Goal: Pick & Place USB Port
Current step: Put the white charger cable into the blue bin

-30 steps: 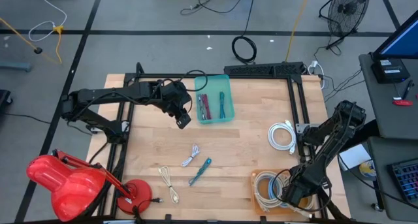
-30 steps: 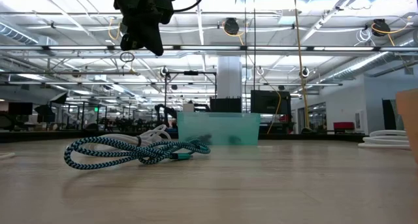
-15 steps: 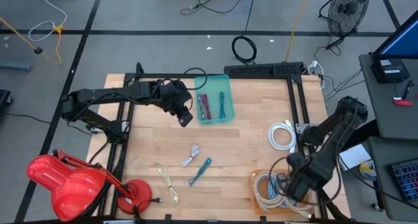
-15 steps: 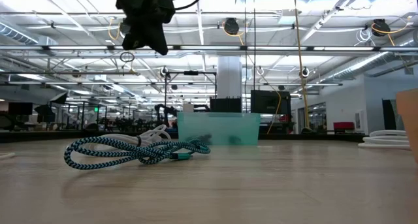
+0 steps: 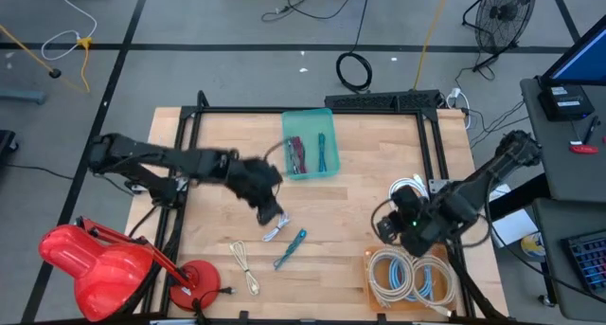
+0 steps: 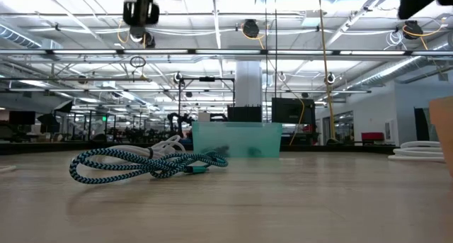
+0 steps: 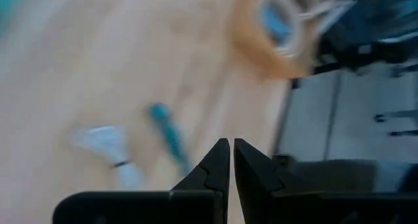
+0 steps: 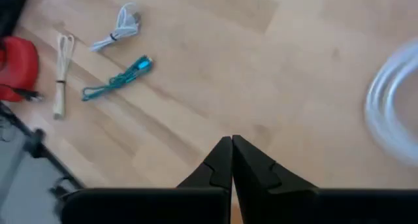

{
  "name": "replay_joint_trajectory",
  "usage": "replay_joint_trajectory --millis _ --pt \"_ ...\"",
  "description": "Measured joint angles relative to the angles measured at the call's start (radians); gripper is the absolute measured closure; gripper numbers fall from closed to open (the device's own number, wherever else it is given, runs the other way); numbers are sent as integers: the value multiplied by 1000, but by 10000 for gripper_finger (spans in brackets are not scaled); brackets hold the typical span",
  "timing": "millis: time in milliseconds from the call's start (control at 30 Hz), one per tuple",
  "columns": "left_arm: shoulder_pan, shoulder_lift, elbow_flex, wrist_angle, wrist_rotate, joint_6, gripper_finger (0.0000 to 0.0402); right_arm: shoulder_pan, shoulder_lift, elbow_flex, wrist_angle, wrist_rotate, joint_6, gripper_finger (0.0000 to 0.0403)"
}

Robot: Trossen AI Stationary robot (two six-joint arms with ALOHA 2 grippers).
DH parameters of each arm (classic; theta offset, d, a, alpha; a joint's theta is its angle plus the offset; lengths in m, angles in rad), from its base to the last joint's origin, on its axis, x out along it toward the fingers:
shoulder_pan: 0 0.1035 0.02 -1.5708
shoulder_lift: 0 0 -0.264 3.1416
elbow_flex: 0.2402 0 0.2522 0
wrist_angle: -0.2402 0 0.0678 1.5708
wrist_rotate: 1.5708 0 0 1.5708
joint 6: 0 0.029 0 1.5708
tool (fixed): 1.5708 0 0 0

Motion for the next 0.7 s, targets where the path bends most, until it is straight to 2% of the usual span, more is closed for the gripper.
replay_joint_trajectory --millis 100,200,300,367,467,533,700 --pt "-140 0 0 137 -100 -85 378 -60 -33 -31 54 0 -149 403" --pt "-265 0 0 221 -265 -213 378 -119 -63 -69 144 0 -302 403" --pt "-367 0 0 190 -436 -451 378 -183 -89 -113 262 0 -403 403" --pt "-426 12 0 161 -502 -625 378 -222 -101 -144 340 0 -439 403" --pt "-506 46 0 106 -524 -869 381 -267 -118 -189 465 -4 -492 403" --pt "-539 77 0 111 -501 -960 393 -288 -128 -217 536 -18 -522 403" --pt "-576 164 1 29 -282 -1093 399 -336 -142 -279 615 -104 -586 403"
